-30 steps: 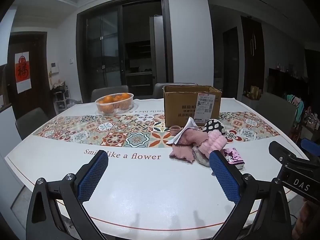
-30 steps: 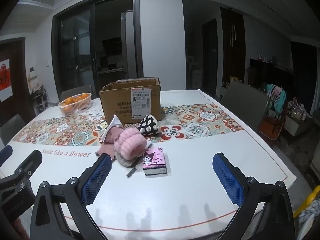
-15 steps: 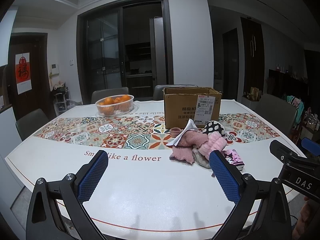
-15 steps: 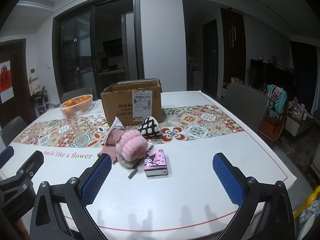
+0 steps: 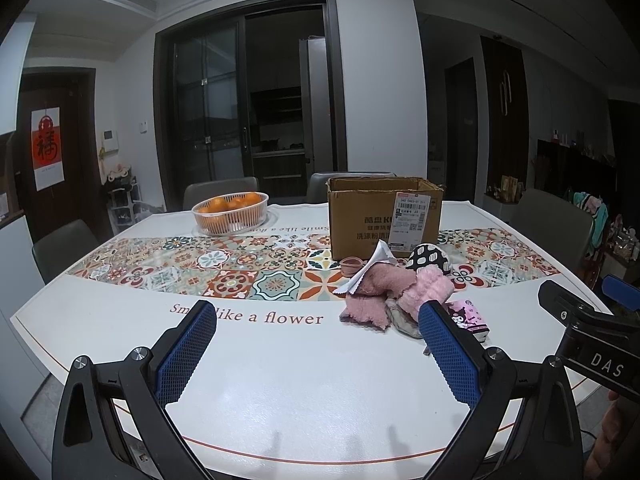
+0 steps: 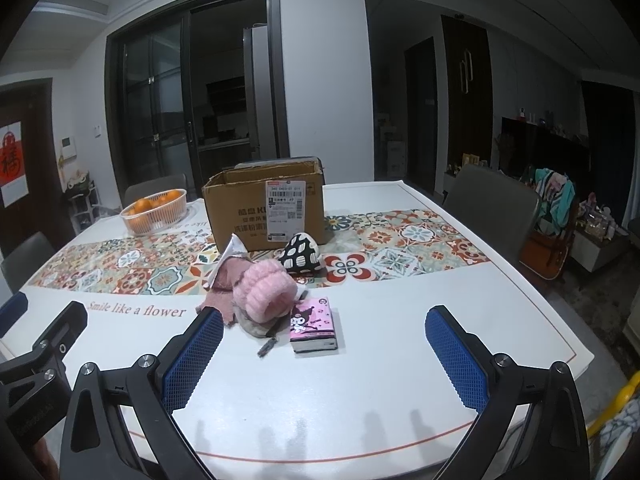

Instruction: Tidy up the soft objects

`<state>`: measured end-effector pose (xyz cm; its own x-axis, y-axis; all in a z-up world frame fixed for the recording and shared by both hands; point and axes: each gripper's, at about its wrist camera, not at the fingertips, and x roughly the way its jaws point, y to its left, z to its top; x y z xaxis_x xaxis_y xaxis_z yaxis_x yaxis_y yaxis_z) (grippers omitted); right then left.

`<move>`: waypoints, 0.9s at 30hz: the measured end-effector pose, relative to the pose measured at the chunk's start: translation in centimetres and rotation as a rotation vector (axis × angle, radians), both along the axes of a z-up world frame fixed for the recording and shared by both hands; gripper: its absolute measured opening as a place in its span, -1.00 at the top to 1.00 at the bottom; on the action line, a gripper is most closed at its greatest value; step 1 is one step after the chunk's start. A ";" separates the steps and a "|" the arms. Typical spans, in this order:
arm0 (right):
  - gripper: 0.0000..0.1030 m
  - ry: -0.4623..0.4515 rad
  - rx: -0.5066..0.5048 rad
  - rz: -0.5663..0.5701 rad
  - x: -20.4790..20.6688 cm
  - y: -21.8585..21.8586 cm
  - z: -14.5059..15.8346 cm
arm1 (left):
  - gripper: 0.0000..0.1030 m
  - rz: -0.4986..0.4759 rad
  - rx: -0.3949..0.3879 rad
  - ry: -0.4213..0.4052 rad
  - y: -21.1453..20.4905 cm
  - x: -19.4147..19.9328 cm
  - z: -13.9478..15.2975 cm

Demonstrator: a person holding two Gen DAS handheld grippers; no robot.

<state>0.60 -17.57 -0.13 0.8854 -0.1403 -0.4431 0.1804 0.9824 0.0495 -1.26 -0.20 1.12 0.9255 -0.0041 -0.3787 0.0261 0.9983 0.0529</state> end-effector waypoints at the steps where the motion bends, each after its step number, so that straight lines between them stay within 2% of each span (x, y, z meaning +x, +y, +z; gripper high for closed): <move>1: -0.99 0.001 -0.001 0.001 0.0 0.0 0.0 | -1.00 0.000 0.000 0.001 0.0 0.1 -0.1; 27: -0.99 -0.003 0.007 0.000 0.0 0.2 0.1 | -1.00 0.000 0.001 -0.006 -0.1 0.1 -0.1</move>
<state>0.62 -17.37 -0.03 0.8869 -0.1370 -0.4413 0.1800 0.9820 0.0568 -1.15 -0.30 1.01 0.9278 -0.0038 -0.3730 0.0258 0.9982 0.0539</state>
